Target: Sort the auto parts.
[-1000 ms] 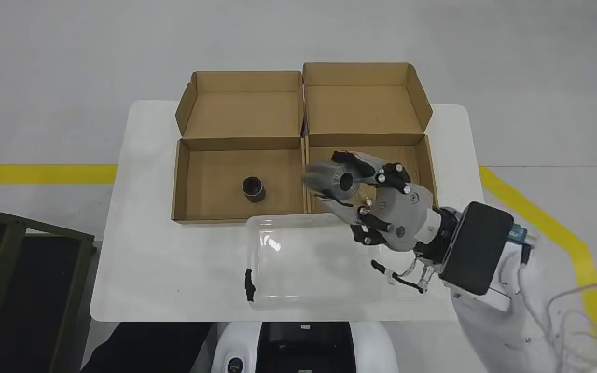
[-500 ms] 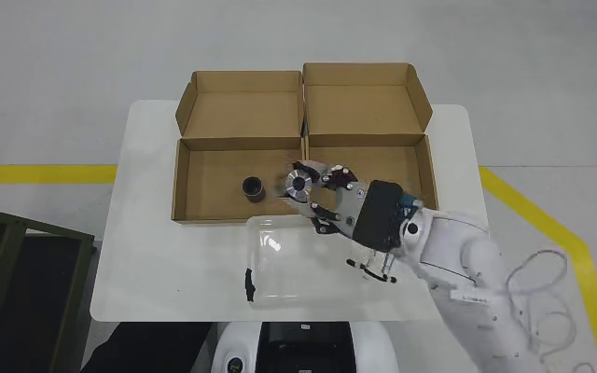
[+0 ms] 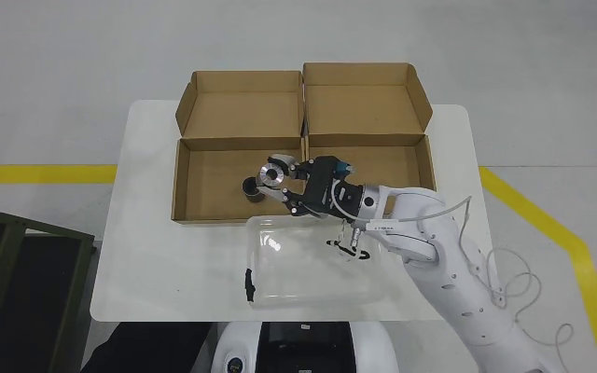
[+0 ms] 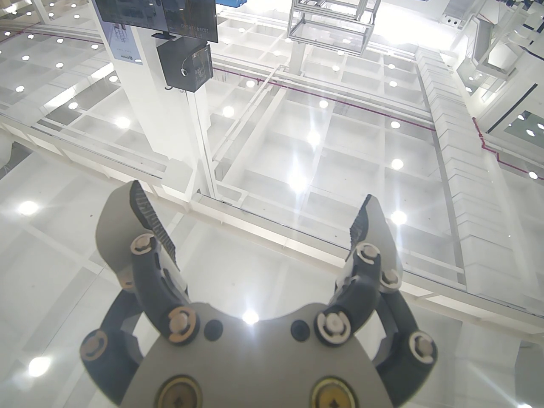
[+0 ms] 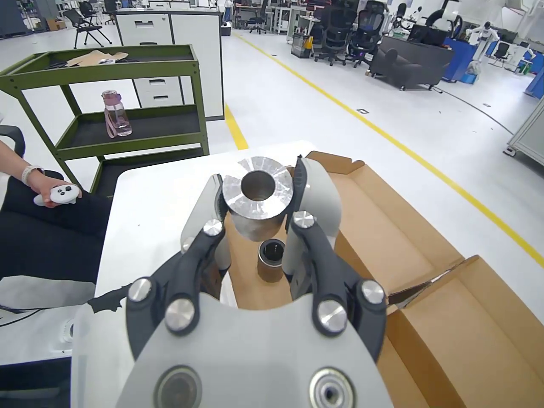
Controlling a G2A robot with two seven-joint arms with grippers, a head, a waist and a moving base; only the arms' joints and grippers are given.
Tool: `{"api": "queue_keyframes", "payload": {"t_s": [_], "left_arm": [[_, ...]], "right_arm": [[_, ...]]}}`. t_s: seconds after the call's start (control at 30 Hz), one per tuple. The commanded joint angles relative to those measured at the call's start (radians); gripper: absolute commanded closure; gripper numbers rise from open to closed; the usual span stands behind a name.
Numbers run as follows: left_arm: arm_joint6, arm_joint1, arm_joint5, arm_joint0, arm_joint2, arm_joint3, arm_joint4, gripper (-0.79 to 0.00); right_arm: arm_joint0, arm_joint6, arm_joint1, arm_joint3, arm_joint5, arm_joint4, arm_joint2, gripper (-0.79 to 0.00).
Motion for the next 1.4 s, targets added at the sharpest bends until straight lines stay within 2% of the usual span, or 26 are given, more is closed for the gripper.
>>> {"api": "queue_keyframes", "payload": {"t_s": [0.0, 0.57, 1.37], "left_arm": [[0.000, 0.000, 0.000, 0.000, 0.000, 0.000, 0.000, -0.785], [0.000, 0.000, 0.000, 0.000, 0.000, 0.000, 0.000, -0.785], [0.000, 0.000, 0.000, 0.000, 0.000, 0.000, 0.000, -0.785]], "right_arm": [[0.000, 0.000, 0.000, 0.000, 0.000, 0.000, 0.000, 0.000], [-0.006, 0.003, 0.000, 0.002, 0.009, -0.005, -0.001, 0.000], [0.082, 0.236, -0.023, 0.209, 0.088, 0.034, -0.093, 0.000]]}}
